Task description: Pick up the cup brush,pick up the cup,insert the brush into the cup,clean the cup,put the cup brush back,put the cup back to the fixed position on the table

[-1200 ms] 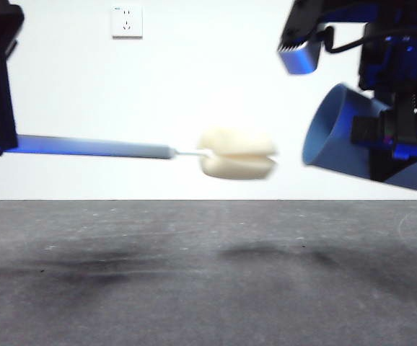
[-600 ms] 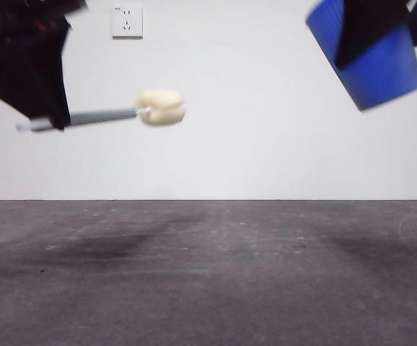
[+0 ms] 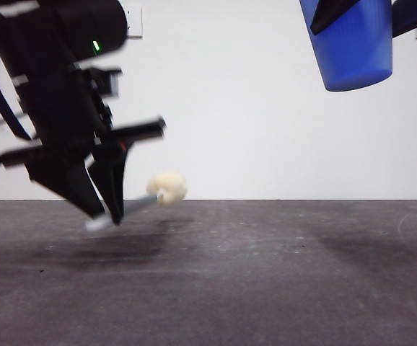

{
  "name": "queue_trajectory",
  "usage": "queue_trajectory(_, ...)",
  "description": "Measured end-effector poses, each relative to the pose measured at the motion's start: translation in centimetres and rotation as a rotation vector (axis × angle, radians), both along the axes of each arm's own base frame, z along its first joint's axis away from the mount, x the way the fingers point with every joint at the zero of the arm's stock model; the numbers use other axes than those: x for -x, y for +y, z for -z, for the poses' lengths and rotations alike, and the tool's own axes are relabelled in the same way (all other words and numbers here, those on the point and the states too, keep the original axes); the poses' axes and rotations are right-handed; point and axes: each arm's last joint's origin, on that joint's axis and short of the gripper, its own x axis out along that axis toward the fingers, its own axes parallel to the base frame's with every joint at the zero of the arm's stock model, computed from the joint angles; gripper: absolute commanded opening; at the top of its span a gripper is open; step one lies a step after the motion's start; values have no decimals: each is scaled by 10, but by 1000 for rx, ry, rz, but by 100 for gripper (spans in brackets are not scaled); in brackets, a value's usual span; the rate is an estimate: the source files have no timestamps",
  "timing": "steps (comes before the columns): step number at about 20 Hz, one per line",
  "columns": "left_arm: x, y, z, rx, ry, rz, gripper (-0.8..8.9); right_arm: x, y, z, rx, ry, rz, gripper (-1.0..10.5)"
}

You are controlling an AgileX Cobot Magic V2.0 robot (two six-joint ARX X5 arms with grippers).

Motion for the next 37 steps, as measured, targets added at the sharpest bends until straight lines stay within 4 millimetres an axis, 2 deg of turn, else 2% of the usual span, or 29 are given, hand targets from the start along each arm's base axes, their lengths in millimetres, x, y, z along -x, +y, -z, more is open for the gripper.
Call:
queue_trajectory(7,-7,-19,34,-24,33,-58,-9,0,1,0,-19,12,-17,-12)
queue_trajectory(11,-8,-23,36,-8,33,-86,7,0,1,0,-20,14,-16,-12)
queue_trajectory(12,-7,-24,36,-6,32,-86,42,0,1,0,-22,15,-15,-12)
queue_trajectory(14,-7,-25,36,-2,33,-89,259,0,1,0,-23,15,-15,-12)
queue_trajectory(15,-7,-25,36,0,36,-88,334,0,1,0,-23,15,-15,-12)
queue_trajectory(21,-1,-24,30,-26,55,-58,355,-8,8,4,-26,16,-13,-13)
queue_trajectory(23,2,-22,21,-15,34,-51,355,-16,16,6,-42,-3,-13,-13)
queue_trajectory(25,7,-18,3,9,-10,-36,355,-28,25,12,-69,-32,-10,-13)
queue_trajectory(28,19,-10,-24,23,-57,-7,354,-44,30,45,-86,-25,-11,-13)
queue_trajectory(31,36,3,-57,62,-133,30,355,-59,24,87,-95,0,18,-13)
queue_trajectory(34,57,16,-91,157,-223,62,355,-78,18,111,-132,-5,21,-13)
queue_trajectory(37,77,29,-113,214,-280,84,355,-97,18,132,-146,-18,43,-13)
